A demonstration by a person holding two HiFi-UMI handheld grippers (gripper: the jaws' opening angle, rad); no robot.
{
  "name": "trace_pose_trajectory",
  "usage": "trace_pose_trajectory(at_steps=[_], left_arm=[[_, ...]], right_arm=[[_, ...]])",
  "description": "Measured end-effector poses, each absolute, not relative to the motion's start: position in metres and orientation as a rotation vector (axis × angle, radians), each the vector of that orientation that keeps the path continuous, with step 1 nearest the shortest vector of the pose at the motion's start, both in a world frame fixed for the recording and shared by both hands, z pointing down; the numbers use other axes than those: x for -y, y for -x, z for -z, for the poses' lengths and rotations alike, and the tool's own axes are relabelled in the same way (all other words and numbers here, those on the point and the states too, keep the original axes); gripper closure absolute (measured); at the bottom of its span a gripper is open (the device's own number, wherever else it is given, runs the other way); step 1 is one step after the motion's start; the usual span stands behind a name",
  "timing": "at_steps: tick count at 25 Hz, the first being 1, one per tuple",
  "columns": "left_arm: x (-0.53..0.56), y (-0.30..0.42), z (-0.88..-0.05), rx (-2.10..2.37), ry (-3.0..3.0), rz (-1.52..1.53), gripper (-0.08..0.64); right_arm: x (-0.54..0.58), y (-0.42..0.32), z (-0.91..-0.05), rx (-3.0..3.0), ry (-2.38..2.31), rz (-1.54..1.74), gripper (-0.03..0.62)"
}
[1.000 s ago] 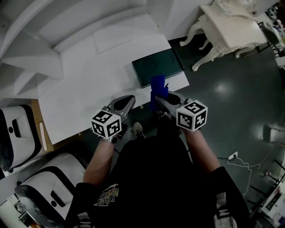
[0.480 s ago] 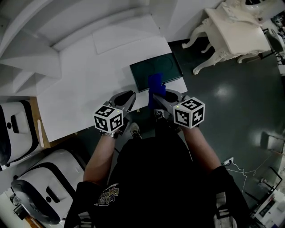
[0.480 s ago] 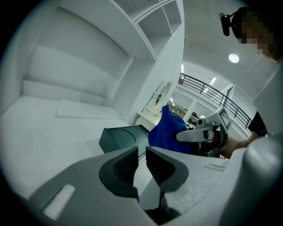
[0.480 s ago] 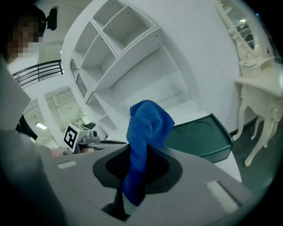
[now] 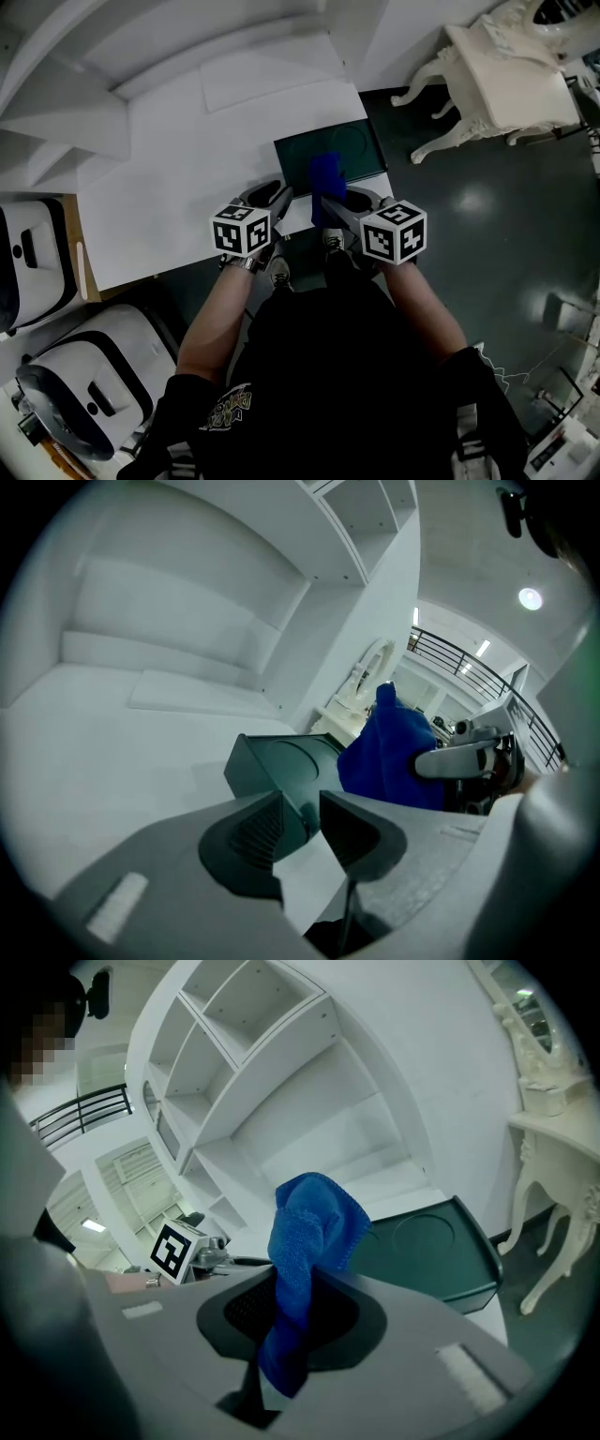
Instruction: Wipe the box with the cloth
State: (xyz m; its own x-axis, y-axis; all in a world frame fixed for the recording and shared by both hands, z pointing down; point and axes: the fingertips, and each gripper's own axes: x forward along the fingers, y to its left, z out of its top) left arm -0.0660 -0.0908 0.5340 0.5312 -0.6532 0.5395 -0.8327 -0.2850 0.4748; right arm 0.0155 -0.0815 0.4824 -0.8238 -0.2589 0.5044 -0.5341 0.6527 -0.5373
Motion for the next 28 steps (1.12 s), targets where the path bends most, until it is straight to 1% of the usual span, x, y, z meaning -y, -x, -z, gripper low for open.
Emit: trace_pose_trajectory(at_steps=[13,28], left_arm=[[0.108,0.065,-0.556,1.248,-1.953,-0.281,0.451],[0.108,0.066,-0.557,1.264,-1.914,-0.198,0.459]], right_arm=[[0.113,0.003,-0.502,2.44,-0.505,-0.956,0.499],[0.155,0.066,-0.539,2.299,-0.428,-0.864,0.499]])
